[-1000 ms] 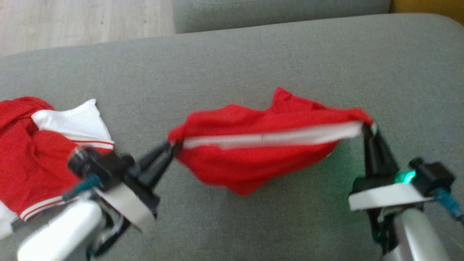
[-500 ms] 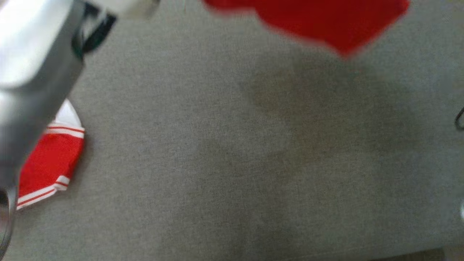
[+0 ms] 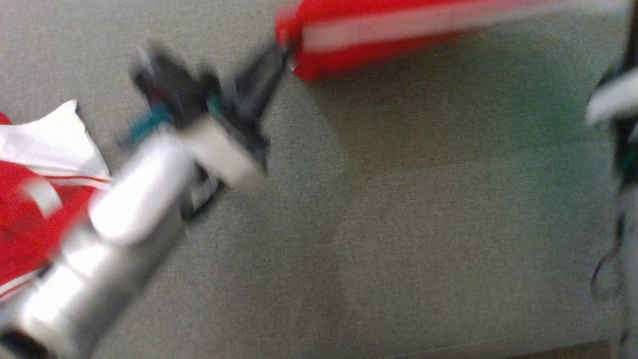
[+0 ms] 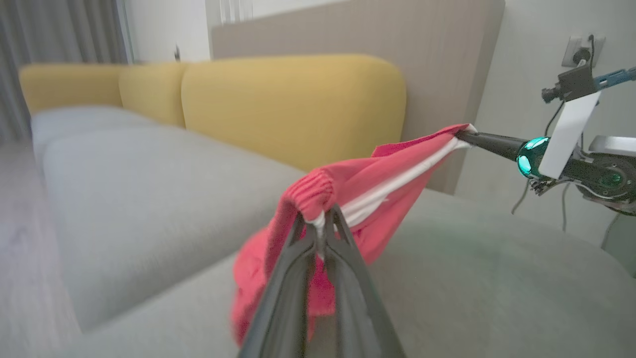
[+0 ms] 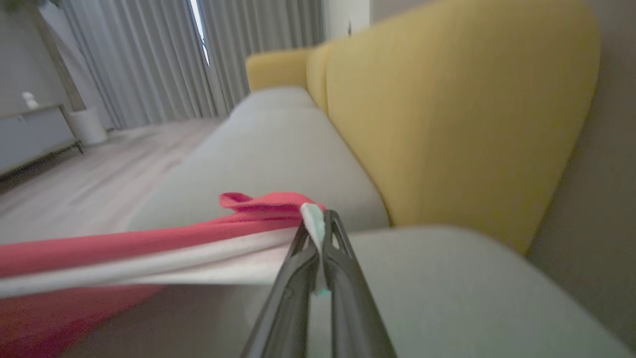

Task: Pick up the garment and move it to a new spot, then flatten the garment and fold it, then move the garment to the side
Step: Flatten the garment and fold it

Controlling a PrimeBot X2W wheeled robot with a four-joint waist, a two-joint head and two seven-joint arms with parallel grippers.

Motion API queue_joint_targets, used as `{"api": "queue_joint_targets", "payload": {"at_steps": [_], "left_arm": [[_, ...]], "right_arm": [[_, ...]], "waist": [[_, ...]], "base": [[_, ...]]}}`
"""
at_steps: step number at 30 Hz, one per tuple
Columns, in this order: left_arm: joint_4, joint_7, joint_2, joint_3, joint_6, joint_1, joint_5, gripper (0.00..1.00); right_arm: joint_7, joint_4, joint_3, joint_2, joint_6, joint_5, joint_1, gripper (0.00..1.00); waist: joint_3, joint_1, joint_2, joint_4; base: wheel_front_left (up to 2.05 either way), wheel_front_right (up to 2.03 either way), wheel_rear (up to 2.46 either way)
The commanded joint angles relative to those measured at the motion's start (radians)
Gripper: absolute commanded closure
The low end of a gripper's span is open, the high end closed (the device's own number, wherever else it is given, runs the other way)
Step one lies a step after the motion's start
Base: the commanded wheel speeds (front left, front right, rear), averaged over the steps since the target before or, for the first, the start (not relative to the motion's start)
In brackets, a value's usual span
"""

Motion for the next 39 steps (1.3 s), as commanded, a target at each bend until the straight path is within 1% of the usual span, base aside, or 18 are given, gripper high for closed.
{"api": "queue_joint_targets", "payload": {"at_steps": [1,4,5,7,8,9,12,13,17,21,24,27,32,36,39], "left_arm": [[-0.034,-0.005,0.052,0.045,0.003,0.071,-0.015,1.0],[-0.066,-0.005,0.038,0.029,0.003,0.236,-0.009,1.0],[-0.066,-0.005,0.038,0.029,0.003,0.236,-0.009,1.0],[-0.082,-0.005,0.027,0.017,0.003,0.327,0.009,1.0],[-0.093,-0.005,0.016,0.018,0.003,0.408,0.03,1.0],[-0.093,-0.005,0.016,0.018,0.003,0.408,0.03,1.0],[-0.109,-0.005,0.006,0.033,0.003,0.513,0.062,1.0],[-0.122,-0.005,0.005,0.049,0.008,0.568,0.087,1.0],[-0.152,-0.005,-0.001,0.093,0.017,0.651,0.125,1.0],[-0.173,-0.005,-0.009,0.122,0.014,0.694,0.15,1.0],[-0.201,-0.005,-0.012,0.136,0.01,0.703,0.154,1.0],[-0.232,-0.005,-0.015,0.141,0.007,0.694,0.127,1.0],[-0.286,0.02,-0.022,0.111,0.003,0.607,-0.009,1.0],[-0.306,0.045,-0.028,0.089,0.003,0.502,-0.149,1.0],[-0.292,0.058,-0.034,0.069,0.003,0.415,-0.238,1.0]], "right_arm": [[0.031,-0.019,-0.046,0.003,0.005,0.001,0.094,1.0],[0.081,-0.041,-0.08,0.036,0.005,0.025,0.239,1.0],[0.081,-0.041,-0.08,0.036,0.005,0.025,0.239,1.0],[0.122,-0.073,-0.096,0.054,0.005,0.046,0.333,1.0],[0.168,-0.115,-0.114,0.075,0.005,0.066,0.422,1.0],[0.168,-0.115,-0.114,0.075,0.005,0.066,0.422,1.0],[0.221,-0.192,-0.139,0.096,0.005,0.082,0.547,1.0],[0.247,-0.242,-0.155,0.113,0.005,0.08,0.624,1.0],[0.274,-0.326,-0.169,0.147,0.005,0.087,0.728,1.0],[0.281,-0.384,-0.17,0.168,0.005,0.097,0.775,1.0],[0.282,-0.429,-0.19,0.179,0.005,0.119,0.778,1.0],[0.316,-0.461,-0.219,0.194,0.005,0.163,0.752,1.0],[0.401,-0.476,-0.239,0.207,0.005,0.199,0.635,1.0],[0.444,-0.425,-0.285,0.219,0.005,0.208,0.481,1.0],[0.465,-0.375,-0.312,0.225,0.005,0.192,0.363,1.0]], "waist": [[-0.005,0.0001,0.0,0.002],[-0.02,0.0001,0.0,0.005],[-0.02,0.0001,0.0,0.005],[-0.036,0.0001,0.0,0.007],[-0.054,0.0001,0.0,0.008],[-0.054,0.0001,0.0,0.008],[-0.078,0.0001,0.0,0.007],[-0.091,0.0001,0.0,0.007],[-0.107,0.0001,0.0,0.006],[-0.118,0.0001,0.0,0.009],[-0.126,0.0001,0.0,0.013],[-0.13,0.0001,0.0,0.023],[-0.109,0.0001,0.0,0.045],[-0.07,0.0001,0.0,0.071],[-0.033,0.0001,0.0,0.094]], "base": [[0.0,0.0,0.0],[0.0,0.0,0.0],[0.0,0.0,0.0],[0.0,0.0,0.0],[0.0,0.0,0.0],[0.0,0.0,0.0],[0.0,0.0,0.0],[0.0,0.0,0.0],[0.0,0.0,0.0],[0.0,0.0,0.0],[0.0,0.0,0.0],[0.0,0.0,0.0],[0.0,0.0,0.0],[0.0,0.0,0.0],[0.0,0.0,0.0]]}}
